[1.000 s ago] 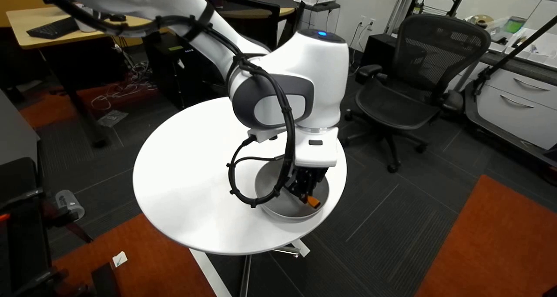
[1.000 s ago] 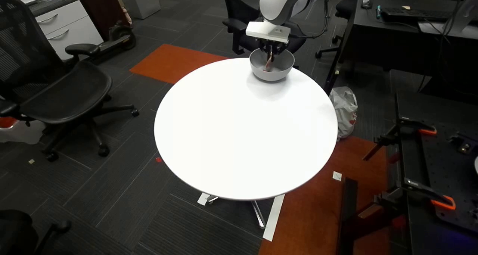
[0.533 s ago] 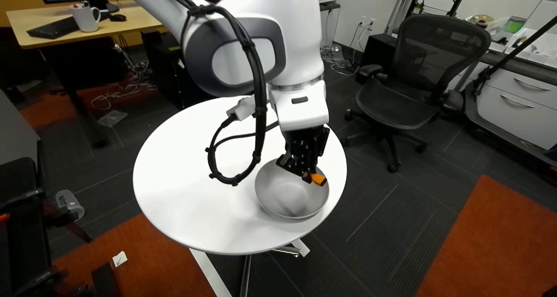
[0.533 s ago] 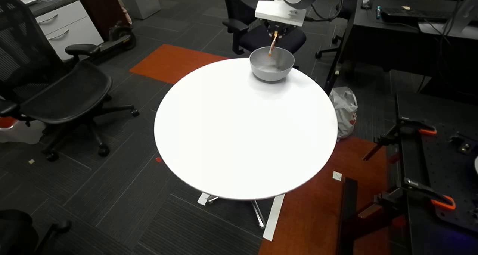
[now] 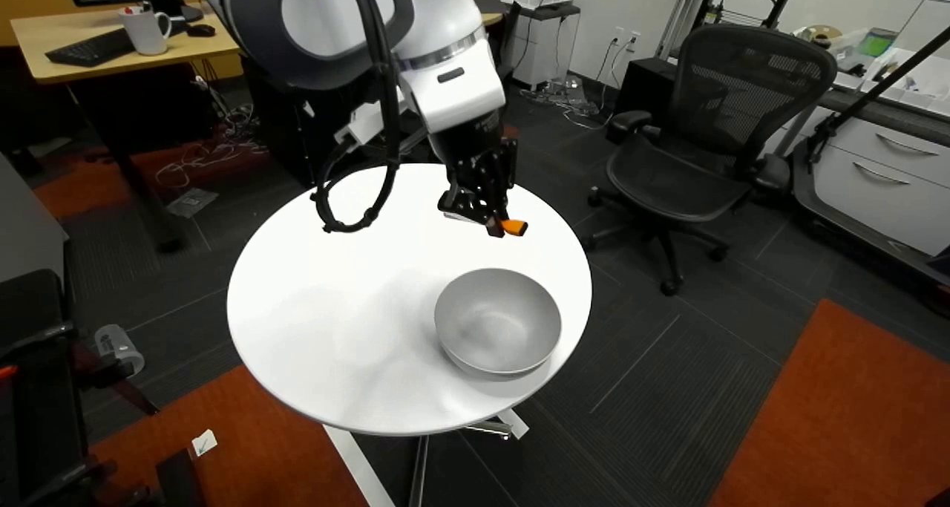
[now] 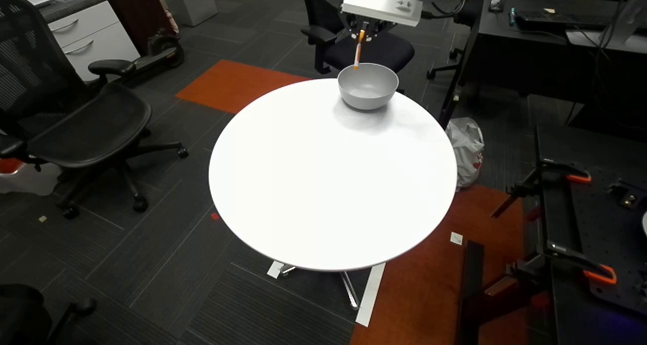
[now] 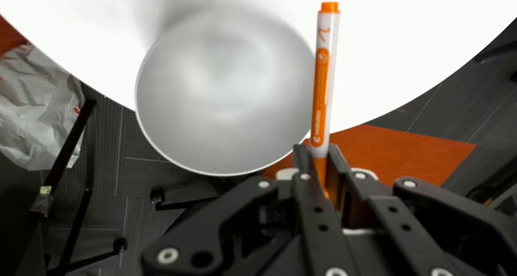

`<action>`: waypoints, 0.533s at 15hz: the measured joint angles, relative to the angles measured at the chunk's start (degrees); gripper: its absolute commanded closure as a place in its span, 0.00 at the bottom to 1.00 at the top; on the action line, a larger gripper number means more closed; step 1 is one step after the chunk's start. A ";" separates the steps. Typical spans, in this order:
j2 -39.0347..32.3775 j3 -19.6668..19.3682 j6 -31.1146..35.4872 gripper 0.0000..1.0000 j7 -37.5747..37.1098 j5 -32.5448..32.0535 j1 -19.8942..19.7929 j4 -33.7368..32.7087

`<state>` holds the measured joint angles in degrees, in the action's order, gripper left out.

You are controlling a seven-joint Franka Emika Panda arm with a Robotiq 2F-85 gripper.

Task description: Take the orange marker out of the grey bowl and place it on the table

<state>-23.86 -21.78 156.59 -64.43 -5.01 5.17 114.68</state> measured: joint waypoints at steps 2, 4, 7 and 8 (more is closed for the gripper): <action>0.85 1.79 0.00 0.97 0.00 -0.01 1.11 1.22; 1.11 3.86 -0.01 0.97 0.00 -0.01 1.68 2.42; 0.78 6.60 -0.40 0.97 0.23 -0.20 2.28 3.88; 0.40 7.46 -0.79 0.97 0.40 -0.39 2.50 3.96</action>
<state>-23.46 -14.31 155.80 -64.03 -5.40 7.67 118.64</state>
